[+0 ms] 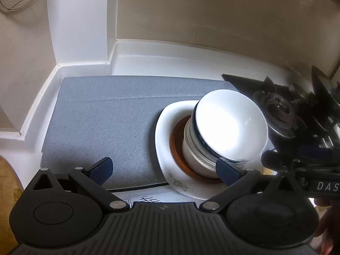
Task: Organize plates and bowls
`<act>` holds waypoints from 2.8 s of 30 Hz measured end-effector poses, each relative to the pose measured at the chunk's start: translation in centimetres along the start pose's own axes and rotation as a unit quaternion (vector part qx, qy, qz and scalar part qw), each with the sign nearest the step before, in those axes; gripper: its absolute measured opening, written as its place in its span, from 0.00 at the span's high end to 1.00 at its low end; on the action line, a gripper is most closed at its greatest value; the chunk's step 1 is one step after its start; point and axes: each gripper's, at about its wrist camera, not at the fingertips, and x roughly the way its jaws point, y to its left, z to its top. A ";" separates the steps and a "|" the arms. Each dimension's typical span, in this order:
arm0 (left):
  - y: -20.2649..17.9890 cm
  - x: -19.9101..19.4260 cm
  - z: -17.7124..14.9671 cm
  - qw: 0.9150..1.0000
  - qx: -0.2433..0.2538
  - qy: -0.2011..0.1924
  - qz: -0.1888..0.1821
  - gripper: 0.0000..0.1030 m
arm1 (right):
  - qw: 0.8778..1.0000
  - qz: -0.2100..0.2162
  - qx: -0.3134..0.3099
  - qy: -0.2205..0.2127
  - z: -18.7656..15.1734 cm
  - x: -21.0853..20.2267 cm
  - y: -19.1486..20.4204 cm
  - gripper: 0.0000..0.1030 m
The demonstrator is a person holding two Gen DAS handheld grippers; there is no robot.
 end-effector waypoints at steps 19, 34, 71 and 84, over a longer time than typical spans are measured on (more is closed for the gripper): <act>-0.4 -0.5 -0.1 1.000 0.006 -0.008 -0.001 0.00 | 1.000 0.006 0.000 -0.005 -0.2 -0.5 0.1 0.00; -0.4 -0.6 -0.3 1.000 0.007 -0.009 -0.003 0.00 | 1.000 0.007 0.000 -0.007 -0.7 -1.0 0.2 0.00; -0.6 -0.8 -0.5 1.000 0.009 -0.008 -0.004 0.00 | 1.000 0.008 0.005 -0.008 -0.9 -1.2 0.1 0.00; -0.6 -0.8 -0.9 1.000 0.009 -0.008 -0.009 0.00 | 1.000 0.006 0.013 -0.008 -1.3 -1.5 0.0 0.00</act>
